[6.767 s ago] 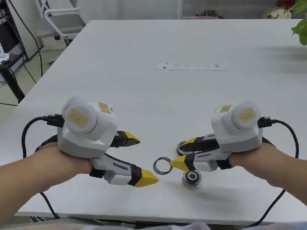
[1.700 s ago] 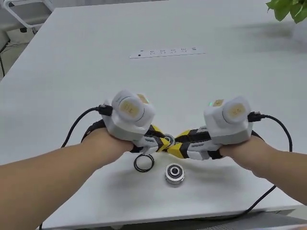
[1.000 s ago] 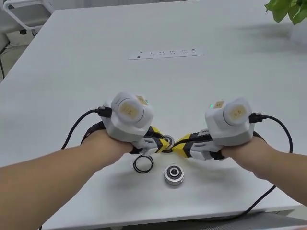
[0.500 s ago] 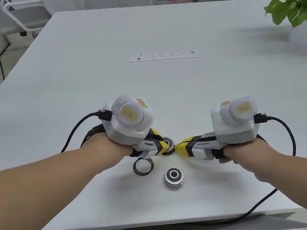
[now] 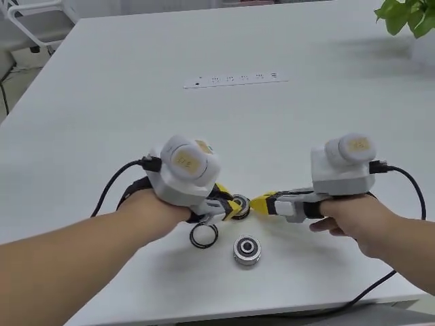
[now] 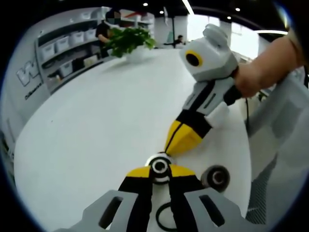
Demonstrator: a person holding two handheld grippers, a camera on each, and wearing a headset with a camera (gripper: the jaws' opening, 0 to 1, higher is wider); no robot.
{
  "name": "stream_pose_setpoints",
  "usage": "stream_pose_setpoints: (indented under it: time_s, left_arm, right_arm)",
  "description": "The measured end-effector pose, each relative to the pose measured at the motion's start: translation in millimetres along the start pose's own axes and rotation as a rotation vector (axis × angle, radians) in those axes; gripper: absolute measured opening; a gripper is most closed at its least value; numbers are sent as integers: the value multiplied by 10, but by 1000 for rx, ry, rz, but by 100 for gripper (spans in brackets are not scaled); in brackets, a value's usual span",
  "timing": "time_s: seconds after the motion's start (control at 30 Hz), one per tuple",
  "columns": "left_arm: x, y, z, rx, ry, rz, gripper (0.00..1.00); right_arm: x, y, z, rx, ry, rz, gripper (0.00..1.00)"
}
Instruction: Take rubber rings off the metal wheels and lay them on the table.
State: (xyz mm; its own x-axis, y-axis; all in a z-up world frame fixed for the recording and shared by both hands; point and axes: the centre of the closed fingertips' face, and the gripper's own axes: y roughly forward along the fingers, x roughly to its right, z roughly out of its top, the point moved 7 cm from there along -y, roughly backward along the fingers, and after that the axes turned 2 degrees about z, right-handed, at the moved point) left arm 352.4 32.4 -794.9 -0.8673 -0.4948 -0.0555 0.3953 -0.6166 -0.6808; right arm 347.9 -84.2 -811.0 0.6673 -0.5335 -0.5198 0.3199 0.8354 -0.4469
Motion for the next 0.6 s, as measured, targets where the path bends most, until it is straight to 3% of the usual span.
stream_pose_setpoints:
  time_s: [0.5, 0.6]
  left_arm:
    - [9, 5, 10, -14, 12, 9, 12]
    - [10, 6, 9, -15, 16, 6, 12]
  right_arm:
    - [-31, 25, 28, 2, 8, 9, 0]
    - [-61, 36, 38, -8, -20, 9, 0]
